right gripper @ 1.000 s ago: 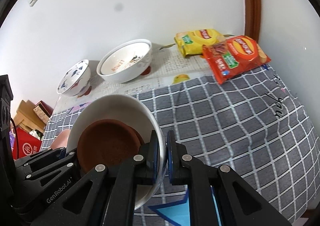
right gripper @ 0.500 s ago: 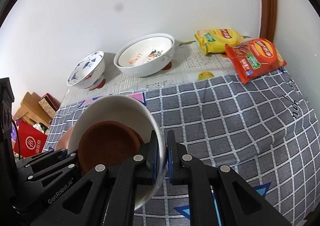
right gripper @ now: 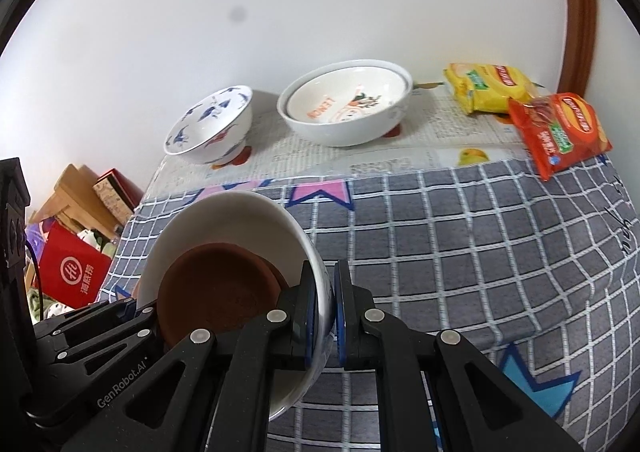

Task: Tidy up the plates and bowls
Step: 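Lift the white bowl with both grippers and carry it toward the plate stack, then lower the white bowl onto the pink plate stack with both grippers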

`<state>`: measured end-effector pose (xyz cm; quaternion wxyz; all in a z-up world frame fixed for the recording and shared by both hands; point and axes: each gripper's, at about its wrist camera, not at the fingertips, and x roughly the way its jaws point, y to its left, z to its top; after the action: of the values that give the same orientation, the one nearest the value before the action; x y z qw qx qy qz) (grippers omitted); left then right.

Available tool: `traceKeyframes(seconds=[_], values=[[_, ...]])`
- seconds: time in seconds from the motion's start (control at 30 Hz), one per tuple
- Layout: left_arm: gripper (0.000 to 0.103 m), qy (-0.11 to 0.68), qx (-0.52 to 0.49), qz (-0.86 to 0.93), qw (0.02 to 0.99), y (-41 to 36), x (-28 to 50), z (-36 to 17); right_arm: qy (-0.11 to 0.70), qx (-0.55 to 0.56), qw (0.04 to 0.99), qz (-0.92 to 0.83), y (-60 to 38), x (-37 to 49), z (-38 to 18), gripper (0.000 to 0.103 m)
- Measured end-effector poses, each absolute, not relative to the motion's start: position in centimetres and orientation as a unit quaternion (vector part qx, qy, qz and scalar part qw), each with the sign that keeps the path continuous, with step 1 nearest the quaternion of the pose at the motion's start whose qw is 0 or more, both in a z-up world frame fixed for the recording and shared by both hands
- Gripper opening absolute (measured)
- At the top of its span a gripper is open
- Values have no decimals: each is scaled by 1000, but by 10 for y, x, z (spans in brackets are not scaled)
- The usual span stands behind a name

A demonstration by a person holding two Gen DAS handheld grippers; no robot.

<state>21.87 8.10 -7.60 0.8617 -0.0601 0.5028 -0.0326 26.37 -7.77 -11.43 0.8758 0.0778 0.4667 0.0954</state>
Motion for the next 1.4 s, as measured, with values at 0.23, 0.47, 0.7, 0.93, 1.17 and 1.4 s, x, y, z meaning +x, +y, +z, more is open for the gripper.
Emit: traceKeyframes(seconds=[0.23, 0.47, 0.7, 0.93, 1.17, 1.4], values=[[10, 502, -70, -13, 862, 111, 214, -77, 469, 70, 873, 116, -48, 265, -119, 9], [10, 505, -80, 11, 859, 142, 210, -82, 477, 63, 866, 140, -16, 268, -128, 9], [10, 510, -91, 33, 855, 172, 206, -92, 486, 53, 858, 161, 16, 272, -136, 9], [10, 518, -101, 47, 848, 196, 204, -105, 497, 45, 849, 175, 41, 276, -149, 9], [10, 531, -109, 48, 839, 205, 208, -123, 513, 36, 839, 178, 55, 280, -166, 9], [10, 544, -114, 42, 830, 203, 215, -139, 530, 32, 830, 170, 52, 286, -181, 9]])
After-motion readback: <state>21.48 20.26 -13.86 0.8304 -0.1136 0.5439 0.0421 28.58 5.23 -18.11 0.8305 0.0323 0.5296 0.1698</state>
